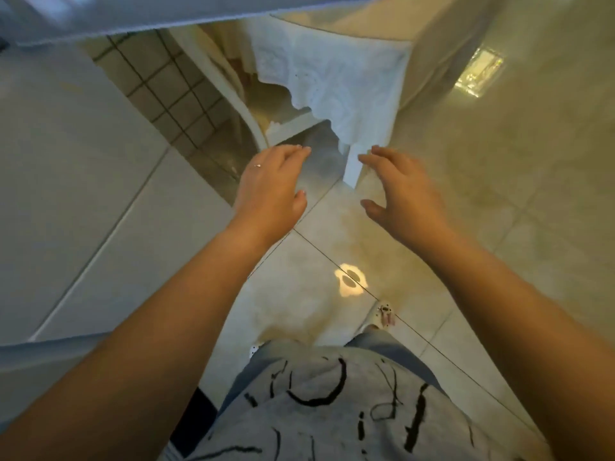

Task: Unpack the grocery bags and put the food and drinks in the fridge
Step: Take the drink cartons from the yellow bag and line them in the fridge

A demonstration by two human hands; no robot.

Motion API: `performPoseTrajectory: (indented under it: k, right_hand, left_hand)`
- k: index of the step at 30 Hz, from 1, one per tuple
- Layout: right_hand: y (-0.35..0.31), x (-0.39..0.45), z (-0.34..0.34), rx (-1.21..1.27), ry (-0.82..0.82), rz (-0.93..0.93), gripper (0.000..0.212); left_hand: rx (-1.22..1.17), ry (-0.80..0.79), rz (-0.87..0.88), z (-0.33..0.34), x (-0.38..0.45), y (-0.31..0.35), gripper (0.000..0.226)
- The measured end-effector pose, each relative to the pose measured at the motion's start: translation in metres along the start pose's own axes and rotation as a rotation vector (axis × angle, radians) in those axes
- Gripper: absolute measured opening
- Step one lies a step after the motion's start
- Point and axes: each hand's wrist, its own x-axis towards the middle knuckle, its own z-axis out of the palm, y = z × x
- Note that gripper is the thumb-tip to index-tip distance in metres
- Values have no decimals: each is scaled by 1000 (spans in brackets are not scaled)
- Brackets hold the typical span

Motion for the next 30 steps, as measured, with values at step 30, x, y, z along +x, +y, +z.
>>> performPoseTrajectory:
  k: [30]
  right_hand:
    - [423, 256, -191, 19, 53, 284, 63]
  left_hand:
    - [-66, -47, 310, 146, 509, 247, 54]
